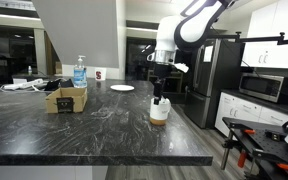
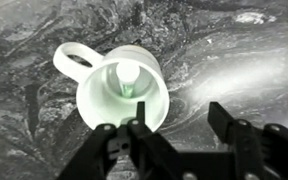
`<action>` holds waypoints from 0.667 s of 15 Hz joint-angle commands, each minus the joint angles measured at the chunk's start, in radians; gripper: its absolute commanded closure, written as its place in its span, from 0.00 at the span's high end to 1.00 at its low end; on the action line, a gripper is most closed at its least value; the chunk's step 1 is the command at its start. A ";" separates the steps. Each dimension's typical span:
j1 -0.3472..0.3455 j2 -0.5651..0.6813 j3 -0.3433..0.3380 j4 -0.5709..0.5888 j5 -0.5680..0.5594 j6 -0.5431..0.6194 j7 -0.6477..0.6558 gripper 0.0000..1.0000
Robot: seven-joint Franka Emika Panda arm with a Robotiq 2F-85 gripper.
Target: Move the mug forward
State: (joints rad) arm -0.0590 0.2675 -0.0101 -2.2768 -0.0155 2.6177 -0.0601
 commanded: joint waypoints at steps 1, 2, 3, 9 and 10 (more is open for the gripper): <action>0.055 -0.129 -0.041 -0.024 -0.077 -0.200 0.165 0.99; 0.061 -0.161 -0.041 -0.025 -0.103 -0.241 0.211 1.00; 0.060 -0.188 -0.027 -0.018 -0.106 -0.289 0.214 1.00; 0.072 -0.310 0.014 -0.044 -0.130 -0.341 0.196 1.00; 0.071 -0.299 0.015 -0.028 -0.136 -0.347 0.194 1.00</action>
State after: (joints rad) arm 0.0126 -0.0162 -0.0015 -2.3028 -0.1141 2.2930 0.1080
